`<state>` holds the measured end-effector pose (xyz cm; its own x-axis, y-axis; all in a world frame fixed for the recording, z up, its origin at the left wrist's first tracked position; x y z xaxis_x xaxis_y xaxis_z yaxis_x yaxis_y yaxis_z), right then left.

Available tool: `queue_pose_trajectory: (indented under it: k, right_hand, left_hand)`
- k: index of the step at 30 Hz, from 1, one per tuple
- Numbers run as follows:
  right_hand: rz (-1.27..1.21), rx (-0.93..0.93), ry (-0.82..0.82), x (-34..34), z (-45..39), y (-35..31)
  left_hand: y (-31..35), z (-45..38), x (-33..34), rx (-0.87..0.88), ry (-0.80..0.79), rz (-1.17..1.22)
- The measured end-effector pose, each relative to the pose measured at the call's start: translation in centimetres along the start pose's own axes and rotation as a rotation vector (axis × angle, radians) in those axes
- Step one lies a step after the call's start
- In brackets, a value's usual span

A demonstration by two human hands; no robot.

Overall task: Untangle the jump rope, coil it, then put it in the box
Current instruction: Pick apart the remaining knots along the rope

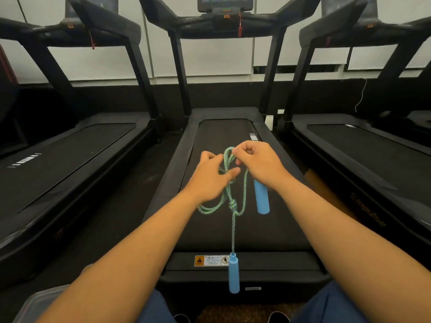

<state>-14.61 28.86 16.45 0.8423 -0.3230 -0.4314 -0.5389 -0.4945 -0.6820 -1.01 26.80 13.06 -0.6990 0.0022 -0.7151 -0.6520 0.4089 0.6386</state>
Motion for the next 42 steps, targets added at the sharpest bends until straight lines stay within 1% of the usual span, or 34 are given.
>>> queue_pose_trajectory:
  k: [4, 7, 8, 10, 12, 14, 15, 17, 19, 21, 25, 29, 30, 31, 32, 34, 35, 37, 38, 41, 42]
  right_hand:
    - [-0.014, -0.012, -0.004, -0.7, 0.3, -0.2]
    - [-0.001, 0.01, -0.009, -1.3, 0.3, 0.5]
    - [0.008, 0.028, -0.033, -1.4, 0.3, 0.9]
    - [0.028, 0.077, -0.155, -0.8, 0.6, 2.0]
    - [0.099, 0.119, -0.317, 0.6, 1.4, 3.5]
    - [0.108, 0.172, -0.439, 2.3, 2.6, 4.7]
    - [0.079, 0.203, -0.497, 3.4, 3.3, 4.8]
    - [0.033, 0.22, -0.621, 5.4, 4.5, 4.4]
    - [0.009, 0.191, -0.699, 6.9, 5.1, 3.6]
    - [-0.068, 0.164, -0.677, 7.8, 5.1, 2.9]
    - [-0.29, 0.111, -0.562, 8.4, 4.7, 1.2]
    - [-0.378, 0.132, -0.497, 8.5, 4.5, 0.6]
    - [-0.389, 0.142, -0.477, 8.4, 4.4, 0.6]
    - [-0.4, 0.154, -0.451, 8.2, 4.2, 0.5]
    - [-0.404, 0.164, -0.421, 7.8, 3.8, 0.4]
    - [-0.395, 0.166, -0.369, 6.6, 3.3, 0.3]
    - [-0.386, 0.158, -0.35, 6.0, 3.0, 0.3]
    - [-0.363, 0.141, -0.316, 4.9, 2.7, 0.7]
    - [-0.347, 0.137, -0.299, 4.5, 2.6, 1.1]
    - [-0.244, 0.107, -0.244, 3.5, 1.9, 2.1]
    - [-0.203, 0.089, -0.234, 3.2, 1.7, 2.2]
  left_hand:
    - [-2.1, -1.2, -1.7, -0.086, 0.147, 0.027]
    - [-3.1, -1.1, -3.4, -0.146, 0.245, 0.165]
    - [-3.3, -1.0, -3.9, -0.161, 0.27, 0.227]
    - [-3.6, -0.8, -4.6, -0.182, 0.306, 0.387]
    - [-3.8, -0.7, -4.9, -0.21, 0.28, 0.667]
    - [-3.4, -0.8, -4.3, -0.218, 0.167, 0.995]
    - [-2.9, -0.7, -4.0, -0.213, 0.109, 1.12]
    - [-1.8, -0.5, -3.7, -0.204, 0.027, 1.286]
    - [-1.2, -0.5, -3.6, -0.201, -0.005, 1.394]
    - [-1.3, -0.5, -3.8, -0.222, 0.01, 1.475]
    - [-2.5, -0.5, -3.4, -0.322, 0.038, 1.591]
    - [-3.6, -0.5, -2.6, -0.445, 0.088, 1.726]
    - [-4.0, -0.5, -2.5, -0.469, 0.095, 1.703]
    - [-4.5, -0.5, -2.3, -0.493, 0.101, 1.622]
    - [-5.0, -0.4, -2.3, -0.504, 0.103, 1.473]
    - [-5.7, -0.4, -2.6, -0.464, 0.116, 1.12]
    - [-5.8, -0.4, -2.7, -0.444, 0.121, 0.996]
    - [-5.7, -0.1, -3.0, -0.427, 0.132, 0.883]
    - [-5.1, 0.1, -3.1, -0.388, 0.12, 0.845]
    - [-1.9, 0.5, -2.7, -0.146, 0.015, 0.646]
    - [-1.0, 0.7, -2.5, -0.087, 0.002, 0.563]
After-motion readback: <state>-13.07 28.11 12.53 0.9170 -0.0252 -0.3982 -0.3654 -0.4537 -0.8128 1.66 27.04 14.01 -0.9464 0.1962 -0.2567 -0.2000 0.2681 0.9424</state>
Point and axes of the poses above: each hand's wrist, its own z-axis away from the middle knuckle, its own x-axis out of the palm, y = z × x, the point moved 9 cm from there along -z, towards the middle knuckle, and after that the axes turned 8 degrees about -x, right-handed, at the moved point
